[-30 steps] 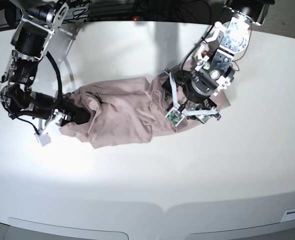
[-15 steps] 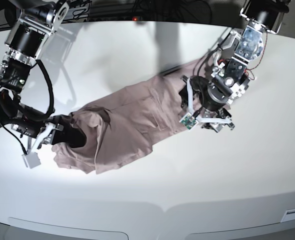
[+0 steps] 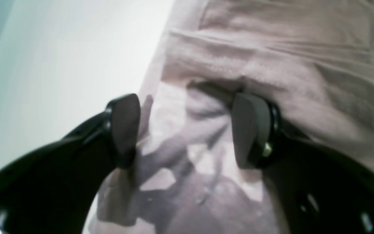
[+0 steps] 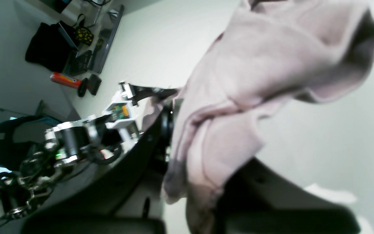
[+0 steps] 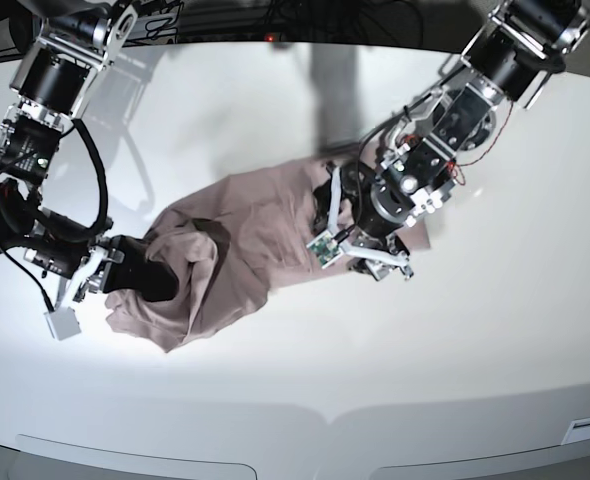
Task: Fold the T-shirt properly
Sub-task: 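Lift the strip end with the left gripper and fold it toward the right gripper, then lay the folded end down with the right gripper and release, then press the folded bundle flat with both grippers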
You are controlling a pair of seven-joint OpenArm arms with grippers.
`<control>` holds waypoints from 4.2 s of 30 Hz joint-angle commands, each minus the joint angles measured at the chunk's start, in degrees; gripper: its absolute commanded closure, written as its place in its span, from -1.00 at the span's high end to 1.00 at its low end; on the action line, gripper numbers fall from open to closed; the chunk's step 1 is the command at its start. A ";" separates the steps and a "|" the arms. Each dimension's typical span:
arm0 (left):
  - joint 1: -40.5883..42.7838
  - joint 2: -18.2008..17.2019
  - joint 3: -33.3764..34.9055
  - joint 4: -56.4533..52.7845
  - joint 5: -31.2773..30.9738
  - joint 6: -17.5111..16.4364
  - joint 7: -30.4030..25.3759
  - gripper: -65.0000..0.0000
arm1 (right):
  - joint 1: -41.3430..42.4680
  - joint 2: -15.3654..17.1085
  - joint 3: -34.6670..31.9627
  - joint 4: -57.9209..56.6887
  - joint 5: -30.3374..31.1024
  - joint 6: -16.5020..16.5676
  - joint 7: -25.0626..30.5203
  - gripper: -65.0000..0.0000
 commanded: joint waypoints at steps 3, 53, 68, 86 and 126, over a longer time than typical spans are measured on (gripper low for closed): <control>-2.60 0.83 0.96 -3.72 3.87 1.60 2.78 0.32 | 1.27 0.68 -0.15 0.96 4.42 0.25 1.08 -1.00; -20.06 -14.86 0.90 16.09 11.69 18.16 29.83 0.32 | 1.22 -23.74 -30.49 0.85 -30.42 0.25 18.78 -1.00; -20.09 -14.86 0.90 16.09 11.69 18.16 29.77 0.32 | 1.25 -23.74 -34.97 0.83 -25.90 0.25 10.43 -0.15; -22.10 -14.84 0.90 16.35 2.03 23.17 35.85 0.32 | 1.51 -23.74 -32.41 0.85 -42.82 0.25 25.03 -0.15; 18.71 7.78 -12.52 28.44 -8.66 22.01 26.97 0.32 | 21.20 -11.72 -32.41 -35.17 -55.12 0.25 35.36 -0.15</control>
